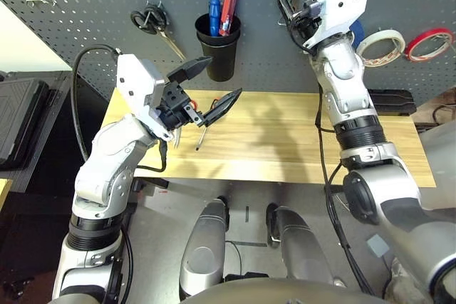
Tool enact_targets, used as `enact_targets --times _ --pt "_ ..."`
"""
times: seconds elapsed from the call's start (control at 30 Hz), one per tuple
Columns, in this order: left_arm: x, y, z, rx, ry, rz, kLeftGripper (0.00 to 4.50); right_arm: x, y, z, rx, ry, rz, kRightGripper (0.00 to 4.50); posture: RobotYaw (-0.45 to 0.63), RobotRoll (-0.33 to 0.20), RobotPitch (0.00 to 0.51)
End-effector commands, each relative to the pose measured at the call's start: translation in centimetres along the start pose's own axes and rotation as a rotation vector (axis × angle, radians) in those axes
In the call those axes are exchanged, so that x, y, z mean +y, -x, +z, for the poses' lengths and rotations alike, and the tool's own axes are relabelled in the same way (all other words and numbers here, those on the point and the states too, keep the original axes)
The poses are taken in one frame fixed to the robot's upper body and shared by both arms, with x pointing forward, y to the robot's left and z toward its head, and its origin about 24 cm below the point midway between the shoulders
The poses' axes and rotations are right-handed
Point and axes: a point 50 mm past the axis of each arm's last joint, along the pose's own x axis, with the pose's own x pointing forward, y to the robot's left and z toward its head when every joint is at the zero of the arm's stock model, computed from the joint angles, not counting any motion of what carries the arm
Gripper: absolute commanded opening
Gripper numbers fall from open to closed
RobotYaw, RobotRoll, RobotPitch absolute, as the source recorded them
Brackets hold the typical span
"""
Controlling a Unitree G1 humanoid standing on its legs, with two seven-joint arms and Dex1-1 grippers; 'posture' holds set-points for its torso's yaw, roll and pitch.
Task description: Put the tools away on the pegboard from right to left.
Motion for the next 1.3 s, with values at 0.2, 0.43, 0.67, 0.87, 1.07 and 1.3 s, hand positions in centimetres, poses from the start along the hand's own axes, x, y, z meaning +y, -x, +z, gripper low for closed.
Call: enact_targets --times 0.2,0.43,0.67,0.87,1.07,1.3 --pt "-0.6 0.1 -0.3 0.014 -0.007 -0.019 4.5 0.1 0.3 -0.5 -0.011 0.012 -0.014 3.29 0.3 0.0 0.217" --pt "-0.5 0.1 -0.6 0.022 -0.005 -0.023 4.5 0.1 3.2 1.0 -0.202 0.114 -0.009 4.48 0.29 0.0 0.223" --pt "-0.3 0.3 -0.7 0.024 -0.007 -0.017 4.5 -0.1 6.9 1.0 -0.213 0.186 0.04 4.48 0.29 0.0 0.225" --pt "0.0 0.7 -0.9 0.038 -0.009 -0.003 4.5 0.6 10.3 -0.1 -0.105 0.181 0.197 4.48 0.28 0.0 0.231" --pt "0.0 1.8 -2.1 0.141 -0.009 0.006 4.5 1.7 12.8 -3.0 0.143 0.118 0.384 4.48 0.29 0.0 0.24" --pt "0.0 3.4 -3.9 0.283 -0.041 0.001 4.5 2.8 13.8 -4.8 0.308 0.063 0.473 4.48 0.3 0.0 0.248"
